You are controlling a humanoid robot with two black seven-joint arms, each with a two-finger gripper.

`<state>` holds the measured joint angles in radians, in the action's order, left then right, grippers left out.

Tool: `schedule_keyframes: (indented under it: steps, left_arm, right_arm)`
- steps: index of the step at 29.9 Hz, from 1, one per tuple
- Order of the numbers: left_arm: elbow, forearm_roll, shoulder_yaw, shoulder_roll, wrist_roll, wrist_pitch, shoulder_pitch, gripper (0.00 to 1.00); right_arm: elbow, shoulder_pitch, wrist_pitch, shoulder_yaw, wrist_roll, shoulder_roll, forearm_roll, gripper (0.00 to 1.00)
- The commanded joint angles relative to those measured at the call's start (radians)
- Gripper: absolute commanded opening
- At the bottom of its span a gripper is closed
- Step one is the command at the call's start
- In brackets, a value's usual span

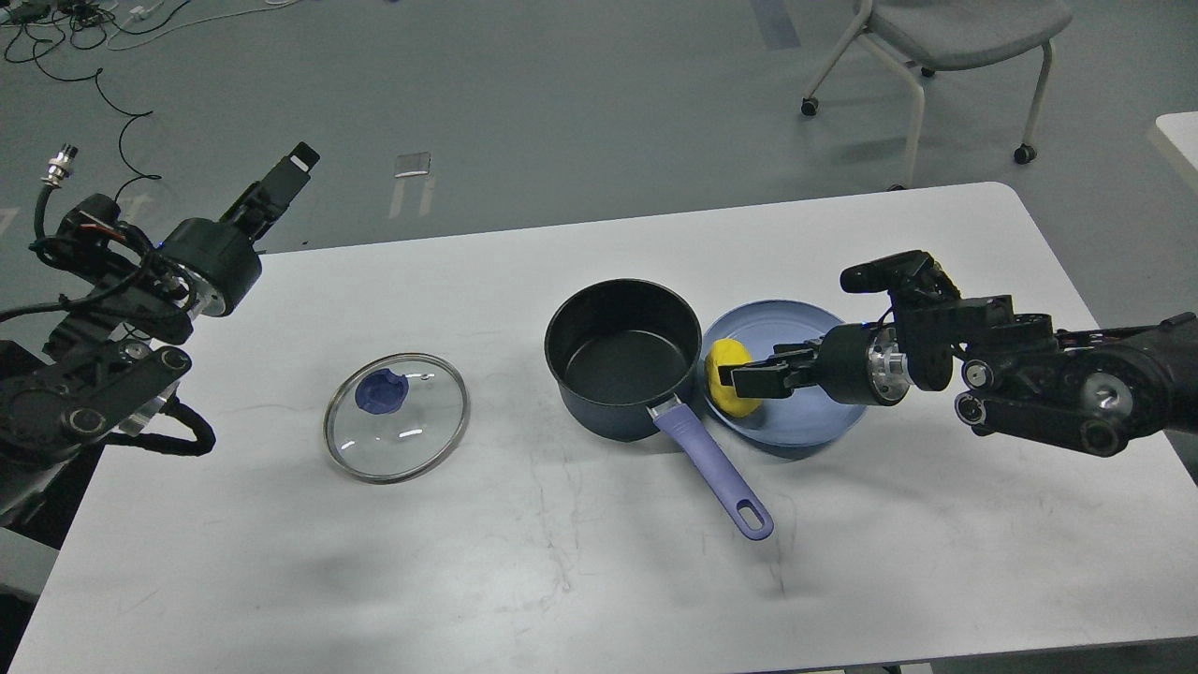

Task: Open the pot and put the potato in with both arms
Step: 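Reach the right gripper to the yellow potato on the plate and grasp it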

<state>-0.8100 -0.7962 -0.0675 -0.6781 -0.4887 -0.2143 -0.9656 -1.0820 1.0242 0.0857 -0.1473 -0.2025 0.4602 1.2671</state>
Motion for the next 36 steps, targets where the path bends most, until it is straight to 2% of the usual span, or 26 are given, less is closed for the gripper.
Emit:
schedule_keyframes:
  steps: [1,6,9,14,15,18,19,21,23,28,29,36]
  left_arm:
    - [0.0,0.0,0.0,-0.001,0.0,0.0,0.01,0.98]
    - [0.0,0.002,0.0,-0.001,0.0,0.0,0.015,0.98]
    - [0.0,0.002,0.0,0.0,0.0,0.0,0.015,0.98]
    - [0.0,0.0,0.0,0.0,0.0,0.0,0.015,0.98]
    - [0.0,0.0,0.0,0.002,0.0,0.0,0.015,0.98]
    - [0.002,0.0,0.001,0.005,0.0,0.0,0.016,0.98]
    - [0.002,0.0,0.001,0.005,0.0,0.0,0.016,0.98]
    - [0.002,-0.001,0.001,0.005,0.0,0.0,0.018,0.98]
    - [0.002,-0.001,0.001,0.005,0.0,0.0,0.019,0.98]
    - [0.002,-0.001,0.003,0.003,0.0,0.0,0.019,0.98]
    - [0.002,-0.001,0.003,0.003,0.0,0.0,0.019,0.98]
    - [0.003,-0.001,0.006,0.005,0.0,0.0,0.019,0.98]
  right_arm:
    - [0.016,0.017,0.0,-0.031,0.0,-0.021,0.0,0.94]
    - [0.031,0.017,0.0,-0.037,0.0,-0.035,0.0,0.93]
    - [0.033,0.017,-0.001,-0.057,0.0,-0.035,0.0,0.77]
    - [0.033,0.019,-0.006,-0.075,-0.017,-0.032,0.0,0.67]
    - [0.036,0.019,-0.006,-0.078,-0.029,-0.031,0.0,0.59]
    - [0.04,0.02,-0.012,-0.1,-0.048,-0.031,0.0,0.5]
    - [0.04,0.02,-0.012,-0.1,-0.048,-0.031,0.0,0.5]
    - [0.042,0.02,-0.027,-0.103,-0.06,-0.029,0.0,0.42]
    - [0.048,0.019,-0.032,-0.103,-0.064,-0.029,0.0,0.38]
    - [0.053,0.02,-0.035,-0.103,-0.066,-0.028,0.0,0.38]
    - [0.053,0.02,-0.037,-0.101,-0.064,-0.028,0.0,0.35]
    - [0.051,0.019,-0.054,-0.101,-0.066,-0.012,-0.002,0.34]
